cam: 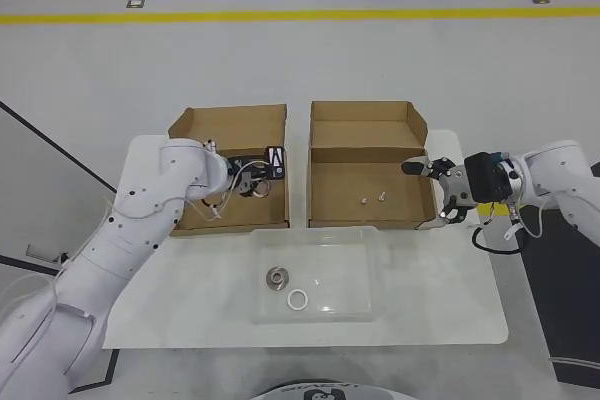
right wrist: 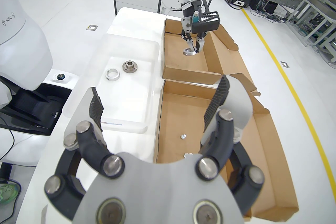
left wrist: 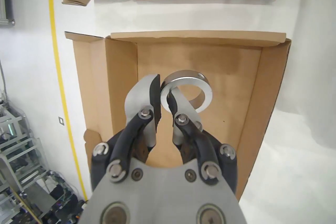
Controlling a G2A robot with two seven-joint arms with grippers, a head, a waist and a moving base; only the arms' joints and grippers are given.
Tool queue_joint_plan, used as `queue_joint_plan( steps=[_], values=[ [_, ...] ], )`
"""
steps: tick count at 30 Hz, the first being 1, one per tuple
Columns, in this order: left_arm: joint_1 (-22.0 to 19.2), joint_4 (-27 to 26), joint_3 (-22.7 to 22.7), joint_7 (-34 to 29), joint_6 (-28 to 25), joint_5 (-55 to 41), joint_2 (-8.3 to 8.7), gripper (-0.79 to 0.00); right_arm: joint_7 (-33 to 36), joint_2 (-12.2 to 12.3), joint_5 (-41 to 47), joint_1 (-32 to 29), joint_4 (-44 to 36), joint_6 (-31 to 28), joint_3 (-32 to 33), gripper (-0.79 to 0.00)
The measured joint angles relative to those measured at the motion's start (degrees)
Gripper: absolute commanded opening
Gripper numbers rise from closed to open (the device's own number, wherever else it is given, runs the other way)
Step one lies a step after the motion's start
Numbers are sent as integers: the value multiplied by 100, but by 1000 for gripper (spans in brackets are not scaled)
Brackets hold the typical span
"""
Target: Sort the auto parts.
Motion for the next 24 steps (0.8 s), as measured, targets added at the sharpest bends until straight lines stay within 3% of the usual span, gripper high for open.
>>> queue_joint_plan(
  steps=[13, 24],
  values=[
    [-110, 663, 440, 656, 270, 953, -157, -785, 0, 0, 0, 0, 0, 0, 0, 0],
    [-382, 1447, 885, 1172, 475, 1461, -428, -785, 0, 0, 0, 0, 0, 0, 0, 0]
  ],
)
